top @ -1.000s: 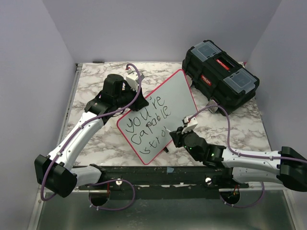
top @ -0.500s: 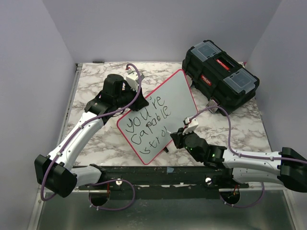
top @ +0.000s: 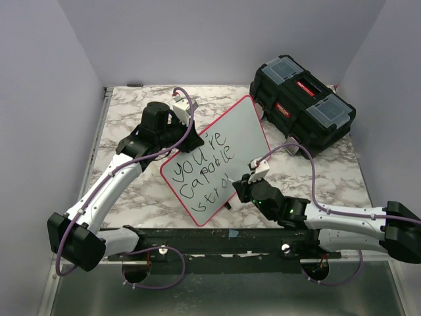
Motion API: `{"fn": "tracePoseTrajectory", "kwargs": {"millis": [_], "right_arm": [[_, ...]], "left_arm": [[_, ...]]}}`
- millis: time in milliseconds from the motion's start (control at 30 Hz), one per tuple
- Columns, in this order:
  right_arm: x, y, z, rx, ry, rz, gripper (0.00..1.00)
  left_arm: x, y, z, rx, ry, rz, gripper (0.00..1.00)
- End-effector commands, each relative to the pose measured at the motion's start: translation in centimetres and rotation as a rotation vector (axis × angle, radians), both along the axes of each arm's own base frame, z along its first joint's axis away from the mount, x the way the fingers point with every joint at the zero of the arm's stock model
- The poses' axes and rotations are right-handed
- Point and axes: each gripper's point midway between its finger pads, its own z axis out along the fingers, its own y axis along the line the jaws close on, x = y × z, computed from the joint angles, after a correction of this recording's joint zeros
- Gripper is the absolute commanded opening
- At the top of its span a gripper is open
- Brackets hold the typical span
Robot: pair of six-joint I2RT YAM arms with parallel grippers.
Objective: Write a sentence on the whiteboard
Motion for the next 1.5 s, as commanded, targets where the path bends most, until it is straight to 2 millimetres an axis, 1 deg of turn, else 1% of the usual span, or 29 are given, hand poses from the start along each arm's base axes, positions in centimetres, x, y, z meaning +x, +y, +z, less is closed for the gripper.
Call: {"fn": "tracePoseTrajectory", "kwargs": {"millis": [0, 100, 300, 567, 667, 900, 1233, 1467], "right_arm": [[0.6, 0.7, 1.4, 0.021, -0.018, -0.006, 0.01], [0.8, 0.6, 1.6, 0.02, -0.022, -0.019, 0.01], [1.2, 1.1, 2.4, 0.022, -0.033, -0.03, 0.01], [1.9, 0.5, 2.8, 0.012, -0.048, -0.083, 0.01], [2.0, 0.1, 2.6, 0.005, -0.042, -0.105, 0.01], [2.0, -0.8, 1.2, -0.003, -0.013, -0.136, 0.0], [0.8, -0.8, -0.2, 0.009, 0.038, -0.08, 0.01], [0.2, -1.3, -1.2, 0.002, 0.071, -0.08, 0.01]], "left_arm": [[-1.5, 1.2, -4.6, 0.16, 0.078, -0.034, 0.0], [-1.5, 1.2, -4.6, 0.159, 0.077, -0.036, 0.0], [-1.5, 1.2, -4.6, 0.161, 0.078, -0.035, 0.0], [-1.5, 1.2, -4.5, 0.159, 0.075, -0.034, 0.0], [-1.5, 1.2, -4.5, 0.158, 0.073, -0.034, 0.0], [-1.5, 1.2, -4.5, 0.159, 0.075, -0.034, 0.0], [-1.5, 1.1, -4.6, 0.159, 0.078, -0.036, 0.0], [-1.5, 1.1, -4.6, 0.158, 0.077, -0.037, 0.0]]}}
